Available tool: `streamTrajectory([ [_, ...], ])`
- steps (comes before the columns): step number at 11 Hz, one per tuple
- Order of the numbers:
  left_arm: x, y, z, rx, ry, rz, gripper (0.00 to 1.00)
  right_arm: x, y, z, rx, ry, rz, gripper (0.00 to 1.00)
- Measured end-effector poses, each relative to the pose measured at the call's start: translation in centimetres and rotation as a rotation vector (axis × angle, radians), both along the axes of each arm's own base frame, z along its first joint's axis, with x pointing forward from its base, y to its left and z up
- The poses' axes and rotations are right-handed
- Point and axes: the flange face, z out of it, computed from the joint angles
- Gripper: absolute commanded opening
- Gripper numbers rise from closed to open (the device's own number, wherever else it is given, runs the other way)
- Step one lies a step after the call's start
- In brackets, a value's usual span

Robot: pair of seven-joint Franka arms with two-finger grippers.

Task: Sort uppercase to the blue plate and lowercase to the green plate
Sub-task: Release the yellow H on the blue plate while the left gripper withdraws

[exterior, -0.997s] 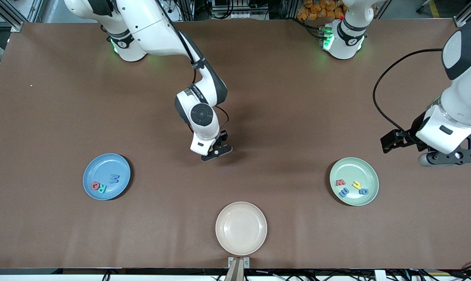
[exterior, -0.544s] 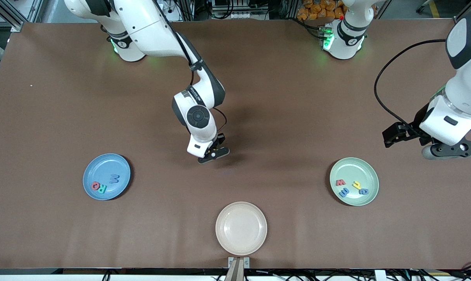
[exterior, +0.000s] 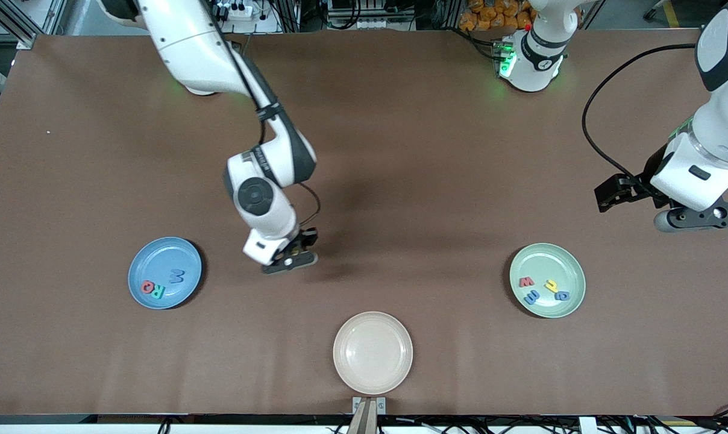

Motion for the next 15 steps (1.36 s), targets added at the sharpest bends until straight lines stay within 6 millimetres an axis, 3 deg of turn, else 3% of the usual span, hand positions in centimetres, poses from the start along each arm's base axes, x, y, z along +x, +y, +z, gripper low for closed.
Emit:
streamTrajectory([
  [2,-1.0,-0.2,1.3,0.007,0.001,0.008,1.0,3.2,-8.2,1.2,-0.017,0.008,0.025,0.0],
  [4,-1.4,1.1,1.9,-0.036,0.017,0.038,1.0,5.4,-17.4,1.5,-0.037,0.019,0.078,0.0],
  [6,-1.0,4.4,1.7,-0.095,0.029,0.083,1.0,5.8,-25.7,1.3,-0.046,0.088,0.113,0.0],
  [7,-0.9,5.4,1.8,-0.109,0.028,0.098,1.0,5.5,-28.8,1.1,-0.042,0.128,0.119,0.0],
  [8,-1.0,5.7,2.0,-0.112,0.027,0.103,1.0,5.2,-31.5,1.0,-0.036,0.15,0.126,0.1],
  [9,-1.3,5.6,2.2,-0.111,0.034,0.101,1.0,5.0,-33.6,0.9,-0.029,0.164,0.131,0.92],
  [10,-1.6,5.5,2.2,-0.109,0.043,0.099,1.0,4.8,-34.7,0.8,-0.023,0.177,0.13,1.0],
  [15,-3.0,5.8,3.6,-0.105,0.036,0.103,1.0,4.4,-34.8,0.6,-0.014,0.204,0.132,1.0],
])
